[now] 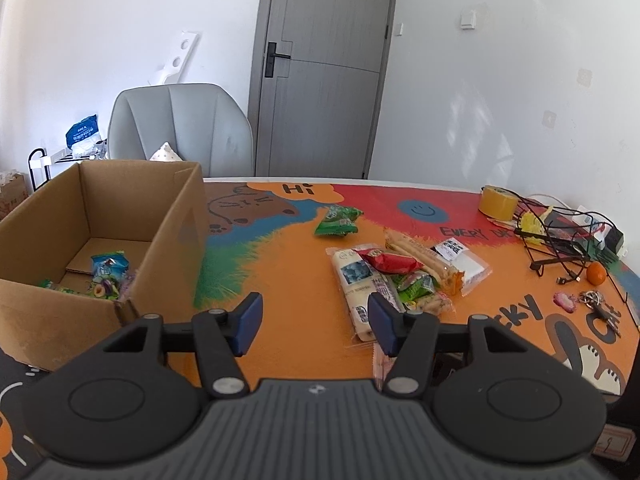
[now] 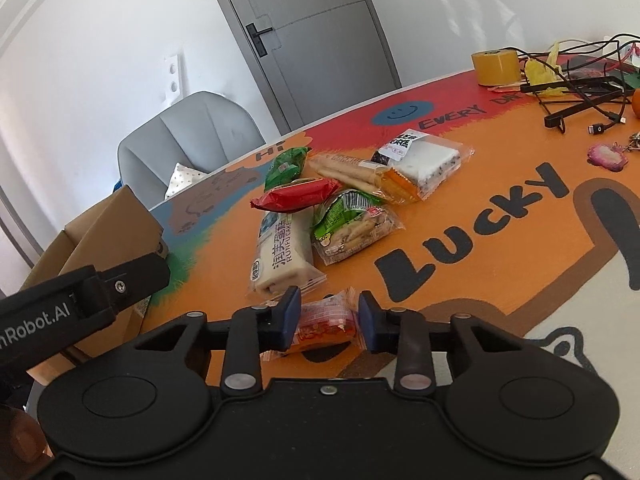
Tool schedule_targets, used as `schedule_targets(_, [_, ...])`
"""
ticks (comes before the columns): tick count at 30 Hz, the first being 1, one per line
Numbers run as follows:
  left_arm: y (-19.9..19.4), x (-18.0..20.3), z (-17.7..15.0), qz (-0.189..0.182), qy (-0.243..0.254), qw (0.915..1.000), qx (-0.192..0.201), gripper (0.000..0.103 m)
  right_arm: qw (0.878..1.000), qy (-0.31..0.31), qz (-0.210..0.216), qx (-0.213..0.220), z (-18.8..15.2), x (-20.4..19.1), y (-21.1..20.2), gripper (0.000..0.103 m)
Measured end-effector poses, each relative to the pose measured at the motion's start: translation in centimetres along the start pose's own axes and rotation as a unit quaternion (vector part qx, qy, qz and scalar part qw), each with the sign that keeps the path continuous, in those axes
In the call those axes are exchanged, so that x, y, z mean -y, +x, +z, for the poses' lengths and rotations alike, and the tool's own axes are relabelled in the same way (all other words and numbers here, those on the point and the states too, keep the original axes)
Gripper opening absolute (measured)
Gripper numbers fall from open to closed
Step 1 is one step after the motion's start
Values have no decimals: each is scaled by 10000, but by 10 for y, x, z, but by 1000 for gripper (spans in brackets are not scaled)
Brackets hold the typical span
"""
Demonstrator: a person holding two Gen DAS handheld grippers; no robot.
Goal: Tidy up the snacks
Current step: 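Lift the red sausage pack with the right gripper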
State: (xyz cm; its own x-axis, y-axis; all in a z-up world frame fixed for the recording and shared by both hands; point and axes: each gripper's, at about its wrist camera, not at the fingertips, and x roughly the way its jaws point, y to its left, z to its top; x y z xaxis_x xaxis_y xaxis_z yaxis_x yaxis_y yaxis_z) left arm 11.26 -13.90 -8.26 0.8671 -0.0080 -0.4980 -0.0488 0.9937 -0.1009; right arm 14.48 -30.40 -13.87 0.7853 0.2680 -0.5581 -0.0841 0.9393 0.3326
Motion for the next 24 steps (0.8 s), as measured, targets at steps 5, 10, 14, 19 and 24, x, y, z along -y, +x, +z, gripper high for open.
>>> schedule_targets(5, [7, 11, -5, -20, 116, 9999, -109, 57, 9999, 99, -1, 104, 2, 12, -5, 11])
schedule_targets(10, [12, 18, -7, -9, 174, 9997, -162, 57, 9989, 417, 161, 132, 5, 28, -8, 6])
schedule_targets(14, [18, 21, -7, 30, 184, 9995, -249, 57, 9980, 574, 137, 206, 7, 41, -13, 6])
schedule_targets(19, [23, 30, -6, 21, 276, 9993, -269, 58, 9962, 782, -40, 382, 13, 63, -20, 6])
schedule_targets(24, [28, 35, -4, 49, 312, 9991, -284, 58, 9951, 920, -63, 365, 18, 80, -25, 6])
